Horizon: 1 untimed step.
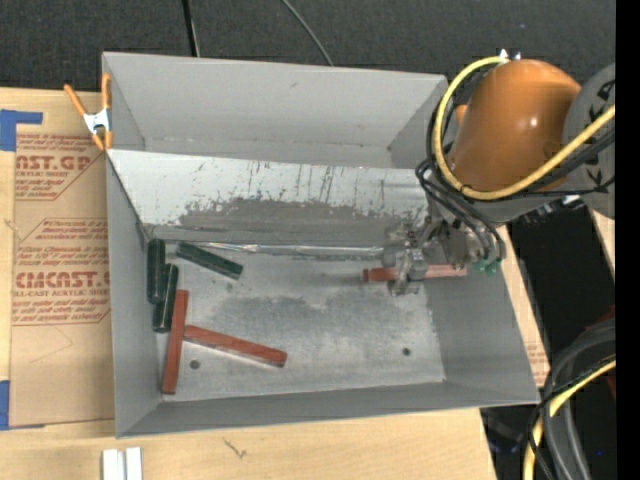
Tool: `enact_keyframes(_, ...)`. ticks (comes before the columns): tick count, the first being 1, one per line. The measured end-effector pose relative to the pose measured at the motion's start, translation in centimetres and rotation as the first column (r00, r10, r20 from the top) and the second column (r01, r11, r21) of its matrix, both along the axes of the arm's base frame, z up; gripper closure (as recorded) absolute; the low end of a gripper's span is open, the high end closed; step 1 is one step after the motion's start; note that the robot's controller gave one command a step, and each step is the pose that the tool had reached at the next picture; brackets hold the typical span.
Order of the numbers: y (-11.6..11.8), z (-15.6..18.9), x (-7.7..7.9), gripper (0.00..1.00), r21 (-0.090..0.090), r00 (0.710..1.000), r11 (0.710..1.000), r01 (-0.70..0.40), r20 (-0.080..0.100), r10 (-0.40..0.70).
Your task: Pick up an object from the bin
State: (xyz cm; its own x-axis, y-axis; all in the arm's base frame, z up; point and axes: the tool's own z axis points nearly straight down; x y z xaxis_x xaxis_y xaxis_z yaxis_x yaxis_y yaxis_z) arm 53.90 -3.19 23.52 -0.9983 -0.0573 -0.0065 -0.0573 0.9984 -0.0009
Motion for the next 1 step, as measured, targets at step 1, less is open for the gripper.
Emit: enact_keyframes(1,0.01,-0.11,-0.06,1.0,0.0,1.0,1.0,0.0,-0.003,0.0)
